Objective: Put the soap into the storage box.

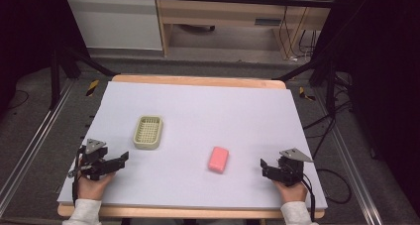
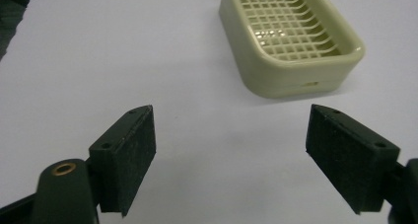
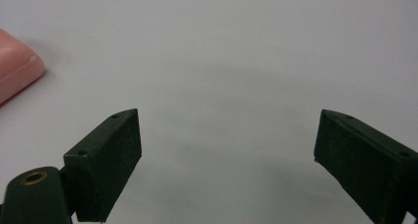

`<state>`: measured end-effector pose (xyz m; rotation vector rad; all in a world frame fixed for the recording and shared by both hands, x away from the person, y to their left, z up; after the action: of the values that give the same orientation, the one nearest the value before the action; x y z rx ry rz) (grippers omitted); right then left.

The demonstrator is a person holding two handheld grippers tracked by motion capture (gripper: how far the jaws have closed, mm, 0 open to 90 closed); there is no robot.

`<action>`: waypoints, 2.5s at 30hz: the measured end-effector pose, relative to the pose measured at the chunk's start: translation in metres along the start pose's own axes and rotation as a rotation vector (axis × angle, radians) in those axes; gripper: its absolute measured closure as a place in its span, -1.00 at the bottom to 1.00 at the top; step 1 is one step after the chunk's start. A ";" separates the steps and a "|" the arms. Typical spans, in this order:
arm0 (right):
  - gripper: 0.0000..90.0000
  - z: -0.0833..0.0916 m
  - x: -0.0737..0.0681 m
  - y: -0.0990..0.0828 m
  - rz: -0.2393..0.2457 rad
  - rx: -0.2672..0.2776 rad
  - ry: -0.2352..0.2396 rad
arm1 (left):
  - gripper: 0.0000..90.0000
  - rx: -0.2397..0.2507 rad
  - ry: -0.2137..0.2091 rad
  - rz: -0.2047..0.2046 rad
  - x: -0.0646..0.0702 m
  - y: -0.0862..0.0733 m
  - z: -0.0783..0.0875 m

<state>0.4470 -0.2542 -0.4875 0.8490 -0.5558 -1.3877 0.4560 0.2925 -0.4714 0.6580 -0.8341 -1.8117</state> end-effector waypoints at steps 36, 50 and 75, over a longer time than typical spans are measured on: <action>-0.77 0.002 0.002 0.000 -0.009 0.014 -0.007 | -0.56 0.007 -0.082 -0.109 0.054 0.018 0.001; -0.78 0.001 0.000 0.000 -0.012 0.010 -0.004 | -0.57 -0.002 -0.115 -0.158 0.079 0.025 -0.005; -0.78 -0.001 0.000 0.000 -0.004 -0.001 -0.009 | -0.59 0.003 -0.150 -0.211 0.106 0.044 -0.008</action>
<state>0.4474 -0.2538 -0.4882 0.8436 -0.5605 -1.3964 0.4481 0.1801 -0.4487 0.6367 -0.8936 -2.0715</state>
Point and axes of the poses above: each handheld gripper's, and its own axes: z roughly backward along the jaws, y roughly out of its top, x roughly to its right, the point moved 2 cm from there along -z, roughly forward along the jaws, and after that the axes turned 10 degrees about -z, right-handed, at the moved point
